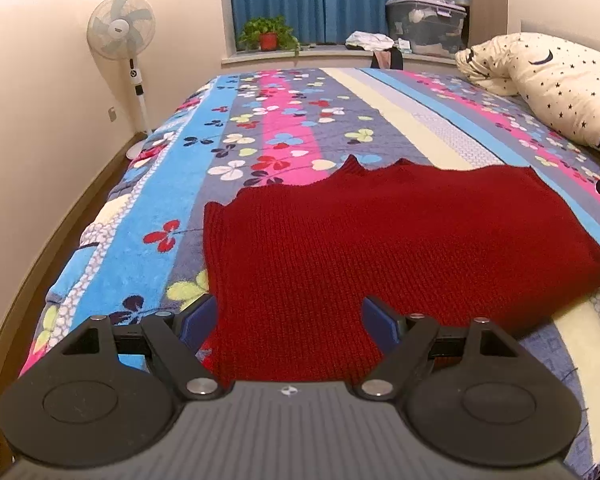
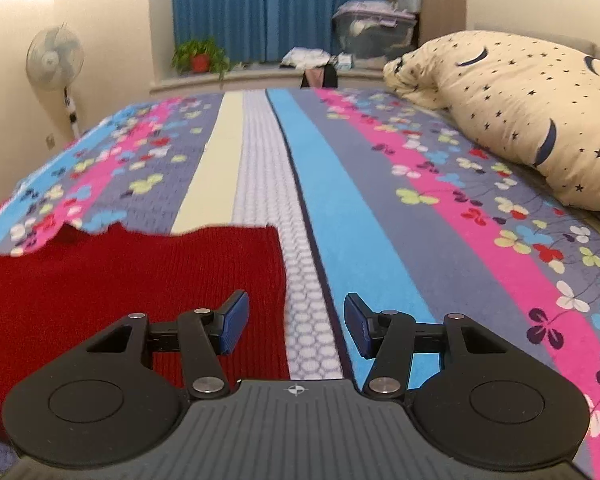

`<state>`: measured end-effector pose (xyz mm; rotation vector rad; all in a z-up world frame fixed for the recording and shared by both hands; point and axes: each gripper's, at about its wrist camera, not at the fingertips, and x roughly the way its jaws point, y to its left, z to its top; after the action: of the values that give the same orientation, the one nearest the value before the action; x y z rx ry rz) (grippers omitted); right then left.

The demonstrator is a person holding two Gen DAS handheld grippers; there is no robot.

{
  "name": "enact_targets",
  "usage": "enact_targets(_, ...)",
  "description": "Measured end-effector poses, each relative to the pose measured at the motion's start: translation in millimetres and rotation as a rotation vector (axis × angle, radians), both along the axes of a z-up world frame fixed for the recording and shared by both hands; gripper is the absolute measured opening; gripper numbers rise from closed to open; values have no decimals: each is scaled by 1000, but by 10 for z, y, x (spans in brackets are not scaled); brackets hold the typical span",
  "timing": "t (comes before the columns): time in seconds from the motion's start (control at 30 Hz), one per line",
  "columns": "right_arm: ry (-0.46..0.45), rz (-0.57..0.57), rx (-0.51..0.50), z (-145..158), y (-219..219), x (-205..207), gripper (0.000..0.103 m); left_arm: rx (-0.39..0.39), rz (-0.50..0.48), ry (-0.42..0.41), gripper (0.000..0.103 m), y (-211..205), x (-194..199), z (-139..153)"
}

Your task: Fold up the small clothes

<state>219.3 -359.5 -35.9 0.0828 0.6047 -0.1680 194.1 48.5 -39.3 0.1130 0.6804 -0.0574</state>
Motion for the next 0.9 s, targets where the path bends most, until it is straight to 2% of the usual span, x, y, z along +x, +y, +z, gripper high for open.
enact_targets(0.17, 29, -32, 10, -15, -63, 19, 55, -30, -9, -15, 84, 88, -37, 115)
enact_targets(0.3, 17, -23, 13, 24, -52, 22, 54, 67, -55, -68, 84, 217, 49, 322)
enact_targets(0.4, 18, -6, -20, 29, 0, 21, 53, 69, -50, -71, 84, 394, 178, 388)
enact_targets(0.47, 33, 5, -34, 15, 24, 44, 47, 46, -7, -60, 84, 500, 237, 323)
enact_targets(0.53, 42, 5, -37, 15, 38, 54, 28, 6, 45, -46, 83, 588, 245, 180)
enact_targets(0.57, 42, 6, -33, 22, 44, 51, 23, -5, 70, -1, 81, 618, 270, 101)
enact_targets(0.6, 37, 8, -30, 31, 53, 46, 15, 0, 97, 41, 74, 624, 319, 68)
enact_targets(0.63, 32, 12, -31, 40, 68, 40, 10, -5, 117, 39, 73, 636, 324, 72)
enact_targets(0.7, 25, 23, -47, 40, 106, 44, 10, -20, 109, 6, 73, 645, 318, 108)
enact_targets(0.8, 38, 42, -53, 11, 157, 81, 10, 25, 83, 17, 73, 607, 331, 57)
enact_targets(0.9, 53, 47, -68, -22, 196, 95, 15, 51, 68, 18, 73, 577, 327, 23)
